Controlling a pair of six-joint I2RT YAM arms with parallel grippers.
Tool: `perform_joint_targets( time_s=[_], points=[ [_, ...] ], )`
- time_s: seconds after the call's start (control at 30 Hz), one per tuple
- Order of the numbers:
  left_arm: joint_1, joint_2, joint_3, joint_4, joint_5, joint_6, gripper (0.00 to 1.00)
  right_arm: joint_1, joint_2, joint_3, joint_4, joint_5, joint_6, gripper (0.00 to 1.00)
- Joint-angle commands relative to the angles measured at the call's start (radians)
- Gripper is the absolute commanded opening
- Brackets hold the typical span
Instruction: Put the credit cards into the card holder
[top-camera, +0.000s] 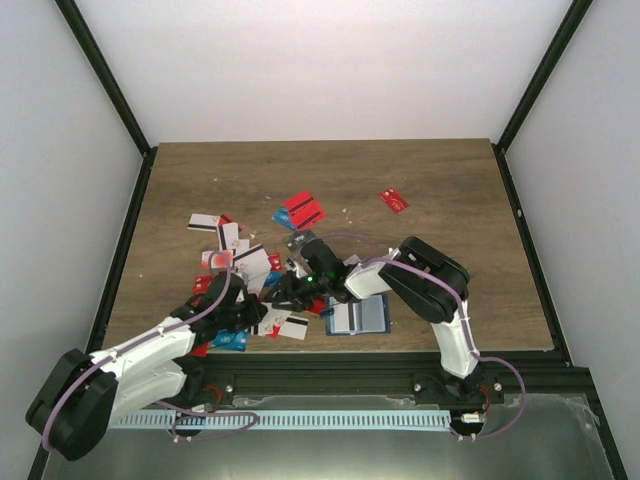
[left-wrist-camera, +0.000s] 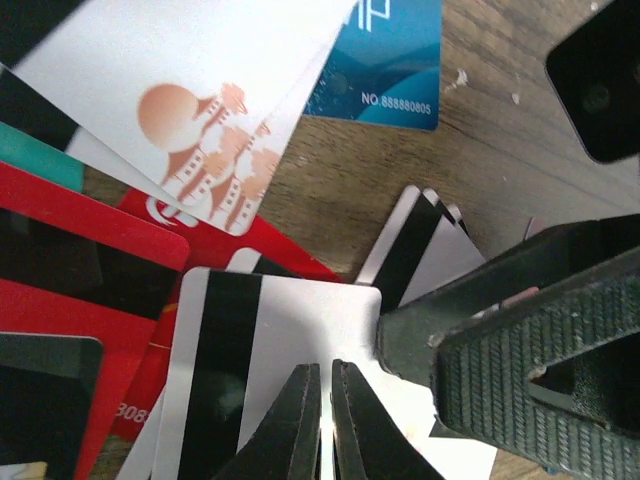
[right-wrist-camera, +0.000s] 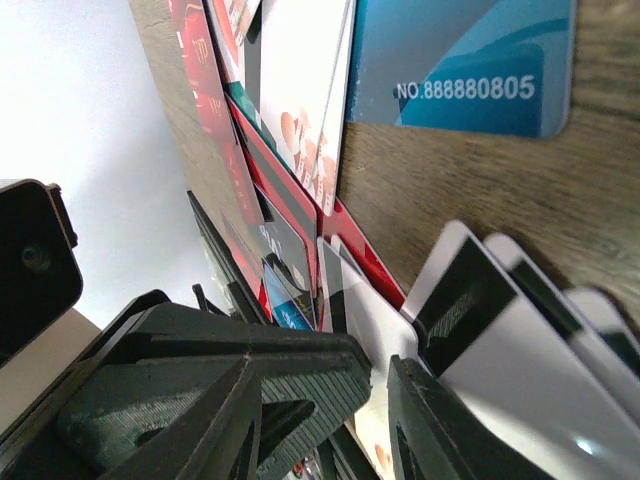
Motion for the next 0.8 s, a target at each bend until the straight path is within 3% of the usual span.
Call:
perform_joint_targets(
  time_s=[0.0,0.43,0.77],
  points=[
    [-0.01,-0.008,-0.027,-0.033,0.059,-0.009,0.07,0.006,0.027,0.029,0.026,-0.015,-0.011,0.36],
    [-0.012,-0.168,0.085,-0.4,-0.153,-0.023,0.07,0.001,-0.104,0.037,-0.22,0.027,-0.221,0.36],
    [-0.023,-0.119,0.059,-0.373,-0.148,-0.032,0.07,0.079,-0.18,-0.039,-0.331,0.123,-0.278,0.37]
  ],
)
